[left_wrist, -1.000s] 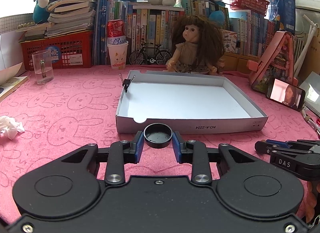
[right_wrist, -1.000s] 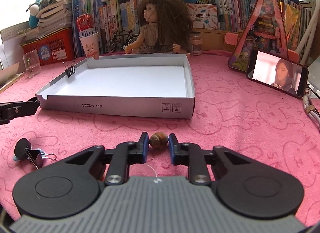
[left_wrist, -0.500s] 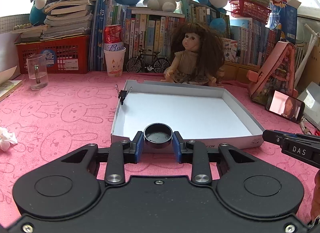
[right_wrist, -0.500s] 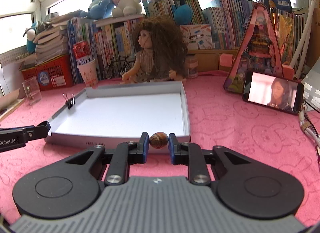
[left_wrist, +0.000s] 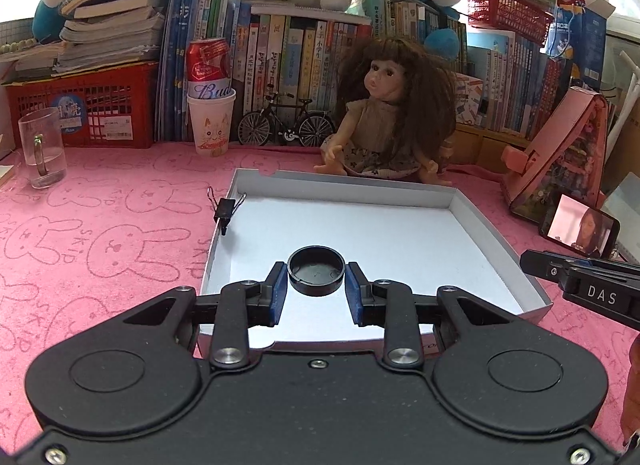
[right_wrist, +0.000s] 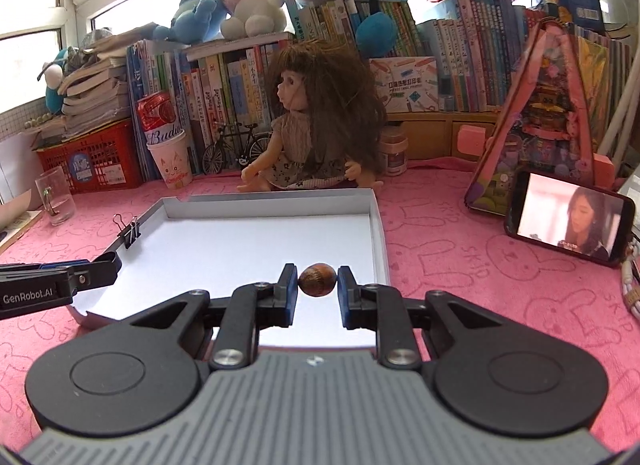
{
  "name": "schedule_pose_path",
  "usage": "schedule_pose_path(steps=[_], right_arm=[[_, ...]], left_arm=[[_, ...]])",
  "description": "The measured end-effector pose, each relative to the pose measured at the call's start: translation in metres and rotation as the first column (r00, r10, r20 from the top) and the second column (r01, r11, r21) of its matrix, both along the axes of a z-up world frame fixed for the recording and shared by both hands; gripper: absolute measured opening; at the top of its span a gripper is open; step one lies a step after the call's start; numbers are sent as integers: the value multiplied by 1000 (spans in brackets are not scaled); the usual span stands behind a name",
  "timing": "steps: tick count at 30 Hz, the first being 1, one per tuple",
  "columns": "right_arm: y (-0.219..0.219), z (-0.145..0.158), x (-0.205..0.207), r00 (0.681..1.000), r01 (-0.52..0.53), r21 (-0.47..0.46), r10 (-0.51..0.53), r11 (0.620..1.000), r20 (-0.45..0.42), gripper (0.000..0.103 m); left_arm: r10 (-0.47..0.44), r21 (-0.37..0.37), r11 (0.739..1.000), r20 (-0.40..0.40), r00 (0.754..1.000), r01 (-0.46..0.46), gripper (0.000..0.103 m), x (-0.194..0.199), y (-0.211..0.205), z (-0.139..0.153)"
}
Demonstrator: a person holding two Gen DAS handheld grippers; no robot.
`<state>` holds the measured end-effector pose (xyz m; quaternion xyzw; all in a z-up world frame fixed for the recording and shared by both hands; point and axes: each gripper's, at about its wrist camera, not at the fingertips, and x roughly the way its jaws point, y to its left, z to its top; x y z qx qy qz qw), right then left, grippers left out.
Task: Organize rigid objects
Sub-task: 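Carry the black cap in the left tool while the right tool carries the hazelnut over the tray, then open the left tool to drop the cap while the right tool releases the hazelnut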
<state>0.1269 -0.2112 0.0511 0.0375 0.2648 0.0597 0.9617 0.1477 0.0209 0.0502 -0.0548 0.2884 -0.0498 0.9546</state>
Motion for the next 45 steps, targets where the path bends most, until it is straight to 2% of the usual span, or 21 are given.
schedule_pose_path(steps=[3,11,15,26,33,36,37,38,39,42,44,45], right_arm=[[-2,-1,17,1000,-15,31,15,999,-25,25],[6,-17,52,992,-28,69,36,997,-121,25],[5,-25,62,987,-10,95,26,995,-162,25],[8,-37,70,975,-4,80,22,997,-221,26],[10,-39,70,973,-6,75,23,997,-230,26],[9,-38,68,973,-10,96,31,995,-227,32],[7,-38,68,973,-8,108,33,994,-226,40],[6,-37,66,974,-11,120,38,993,-223,46],[5,-37,64,975,-15,130,43,991,-219,48],[4,-33,59,977,-24,130,50,991,-205,52],[5,-30,54,980,-27,117,49,993,-191,62],[5,-29,51,982,-31,113,52,993,-183,62]], left_arm=[[-11,-27,1000,-28,1000,10,29,21,2,-2],[-17,-19,1000,-89,996,16,29,59,-4,-17],[-22,-18,1000,-120,993,20,29,64,-6,-24],[-13,-2,1000,-182,983,13,29,71,-9,-40],[-14,7,1000,-179,984,16,29,70,-10,-41],[-18,-5,1000,-183,983,17,31,69,-9,-39],[-20,-10,1000,-184,983,18,32,68,-9,-38],[-24,-15,1000,-182,983,21,36,66,-8,-38],[-26,-17,1000,-179,984,23,41,65,-8,-37],[-36,-11,999,-163,986,35,45,58,-8,-33],[-42,-12,999,-154,987,41,51,53,-8,-31],[-45,-15,999,-148,988,43,55,50,-7,-29]])
